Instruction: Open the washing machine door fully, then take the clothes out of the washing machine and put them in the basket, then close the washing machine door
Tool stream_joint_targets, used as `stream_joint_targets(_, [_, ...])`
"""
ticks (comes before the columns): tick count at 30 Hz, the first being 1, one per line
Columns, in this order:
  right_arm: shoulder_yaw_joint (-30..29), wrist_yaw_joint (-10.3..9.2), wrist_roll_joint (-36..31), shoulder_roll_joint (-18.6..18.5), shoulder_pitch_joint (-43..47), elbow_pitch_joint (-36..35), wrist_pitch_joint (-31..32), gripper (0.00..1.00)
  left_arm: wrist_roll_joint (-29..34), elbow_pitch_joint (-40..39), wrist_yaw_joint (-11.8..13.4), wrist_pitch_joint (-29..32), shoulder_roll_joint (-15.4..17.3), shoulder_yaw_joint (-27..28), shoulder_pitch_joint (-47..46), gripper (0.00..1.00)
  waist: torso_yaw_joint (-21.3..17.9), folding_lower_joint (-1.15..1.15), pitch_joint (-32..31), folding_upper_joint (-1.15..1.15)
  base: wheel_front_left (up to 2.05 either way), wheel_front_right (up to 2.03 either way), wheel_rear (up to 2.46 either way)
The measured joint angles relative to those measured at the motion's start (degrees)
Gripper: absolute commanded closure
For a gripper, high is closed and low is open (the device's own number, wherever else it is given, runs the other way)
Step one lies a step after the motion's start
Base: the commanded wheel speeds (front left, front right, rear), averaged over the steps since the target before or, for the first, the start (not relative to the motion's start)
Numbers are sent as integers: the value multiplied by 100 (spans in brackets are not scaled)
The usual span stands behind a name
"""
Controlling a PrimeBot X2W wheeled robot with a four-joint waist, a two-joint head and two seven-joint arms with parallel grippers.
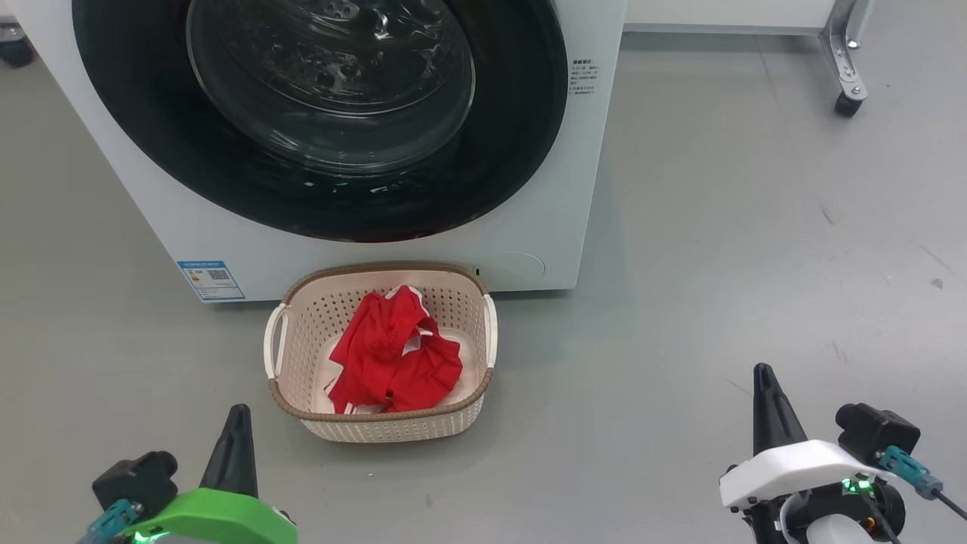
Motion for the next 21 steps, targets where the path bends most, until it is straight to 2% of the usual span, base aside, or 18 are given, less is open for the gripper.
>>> stream_joint_targets(21, [-313,101,1696,-114,-11,-12,407,100,-1588,176,-245,265,0,288,-41,100,6,0,-67,0,0,0,0])
